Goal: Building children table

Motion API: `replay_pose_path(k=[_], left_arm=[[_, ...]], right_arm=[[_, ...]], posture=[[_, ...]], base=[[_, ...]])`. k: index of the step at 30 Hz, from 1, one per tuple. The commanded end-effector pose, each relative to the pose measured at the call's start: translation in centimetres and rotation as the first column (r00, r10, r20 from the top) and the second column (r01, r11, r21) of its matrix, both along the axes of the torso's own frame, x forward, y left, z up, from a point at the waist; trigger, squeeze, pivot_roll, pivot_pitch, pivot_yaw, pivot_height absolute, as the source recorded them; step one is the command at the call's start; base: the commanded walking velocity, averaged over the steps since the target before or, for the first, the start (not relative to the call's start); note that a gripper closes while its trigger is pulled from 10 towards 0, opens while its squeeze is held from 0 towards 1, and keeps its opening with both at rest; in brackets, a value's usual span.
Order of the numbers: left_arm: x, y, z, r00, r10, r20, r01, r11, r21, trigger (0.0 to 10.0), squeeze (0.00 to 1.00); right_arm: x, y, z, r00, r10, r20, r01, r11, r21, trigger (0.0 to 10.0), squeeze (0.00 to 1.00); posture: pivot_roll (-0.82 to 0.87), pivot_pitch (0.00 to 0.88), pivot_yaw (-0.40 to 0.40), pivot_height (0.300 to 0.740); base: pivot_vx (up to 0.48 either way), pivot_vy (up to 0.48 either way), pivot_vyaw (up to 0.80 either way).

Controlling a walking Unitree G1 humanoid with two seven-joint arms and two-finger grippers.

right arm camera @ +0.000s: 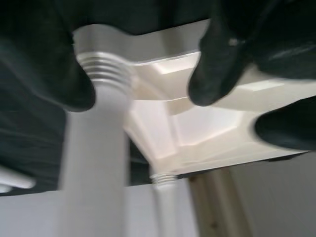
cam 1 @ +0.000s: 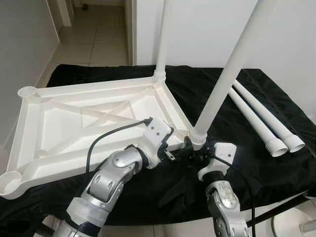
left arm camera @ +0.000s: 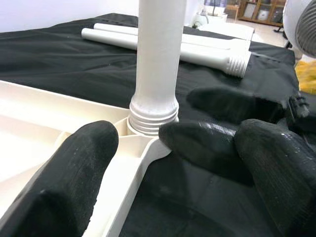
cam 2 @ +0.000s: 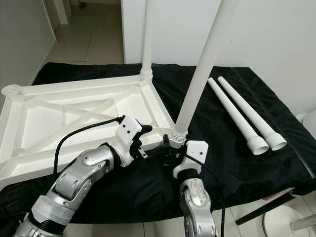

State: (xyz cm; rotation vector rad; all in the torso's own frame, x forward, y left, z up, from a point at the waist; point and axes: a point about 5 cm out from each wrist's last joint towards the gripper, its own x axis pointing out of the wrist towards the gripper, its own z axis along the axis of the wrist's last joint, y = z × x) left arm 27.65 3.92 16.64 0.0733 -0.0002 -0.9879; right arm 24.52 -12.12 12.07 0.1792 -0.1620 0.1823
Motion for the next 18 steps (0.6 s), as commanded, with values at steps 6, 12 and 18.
replay_pose_path(k=[6, 12, 18], left_arm=[[0.0, -0.2, 0.1, 1.0, 0.006, -0.008, -0.006, 1.0, -0.013, 10.0, 0.0], [0.0, 0.0, 0.3, 1.0, 0.003, -0.005, -0.003, 1.0, -0.011, 10.0, 0.0], [0.0, 0.3, 0.4, 1.0, 0.007, 0.006, -0.007, 1.0, -0.013, 10.0, 0.0]], right_arm=[[0.3, 0.0, -0.1, 0.993, 0.113, -0.016, -0.113, 0.994, -0.006, 3.8, 0.0], [1.6, -1.7, 0.0, 0.995, 0.096, -0.028, -0.097, 0.995, -0.034, 10.0, 0.0], [2.7, -2.7, 0.7, 0.991, 0.134, -0.013, -0.134, 0.989, -0.061, 10.0, 0.0]], posture=[[-0.04, 0.0, -0.043, 0.74], [-0.04, 0.001, -0.044, 0.74], [-0.04, 0.008, -0.041, 0.74]], base=[[0.0, 0.0, 0.0], [0.0, 0.0, 0.0], [0.0, 0.0, 0.0]])
